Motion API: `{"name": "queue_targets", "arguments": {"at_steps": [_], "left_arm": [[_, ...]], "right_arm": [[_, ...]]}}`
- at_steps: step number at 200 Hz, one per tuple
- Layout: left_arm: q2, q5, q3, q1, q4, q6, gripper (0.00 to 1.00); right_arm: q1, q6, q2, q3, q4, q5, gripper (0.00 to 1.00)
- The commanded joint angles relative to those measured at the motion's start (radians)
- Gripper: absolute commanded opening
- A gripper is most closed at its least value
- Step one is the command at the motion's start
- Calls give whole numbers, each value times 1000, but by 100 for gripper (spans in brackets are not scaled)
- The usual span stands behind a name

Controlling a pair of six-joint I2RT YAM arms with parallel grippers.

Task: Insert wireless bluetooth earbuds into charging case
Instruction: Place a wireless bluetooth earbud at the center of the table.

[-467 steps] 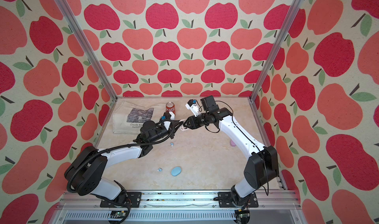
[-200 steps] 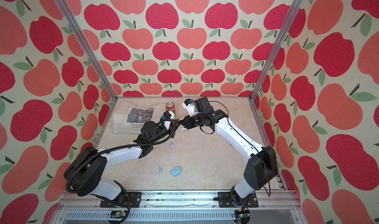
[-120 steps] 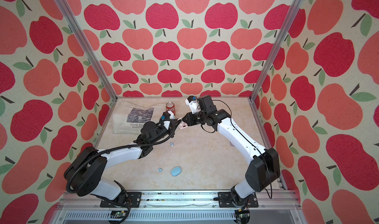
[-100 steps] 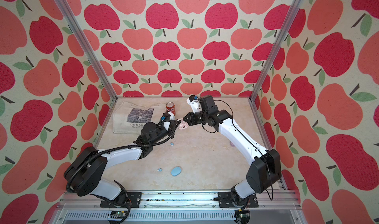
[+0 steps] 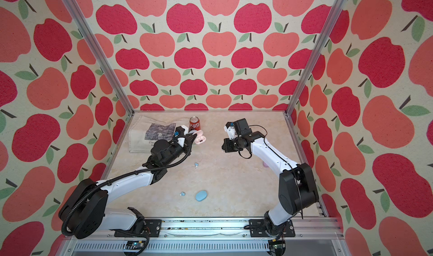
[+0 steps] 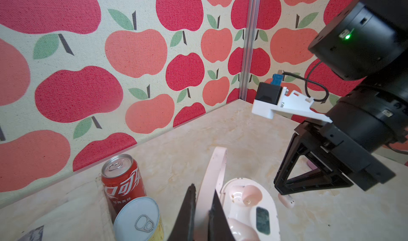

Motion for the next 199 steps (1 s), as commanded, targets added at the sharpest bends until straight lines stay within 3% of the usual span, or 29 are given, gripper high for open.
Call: {"name": "queue_targets", "arguments": {"at_steps": [1,84,143,199], "left_arm": [[-24,-16,-19,4,-35,18,0],[-31,-14,-37,7,-43,10,0],[-34,-7,-31,9,-49,11,0],[-62,-12,-36,9,-73,18,0]], "right_arm": [[-3,-54,62,2,-86,113,13],[83,-244,253,75,-192,426,13],[235,-483,322,60,-128,714,14],[340,-550,309,-9,-82,794,26]]}}
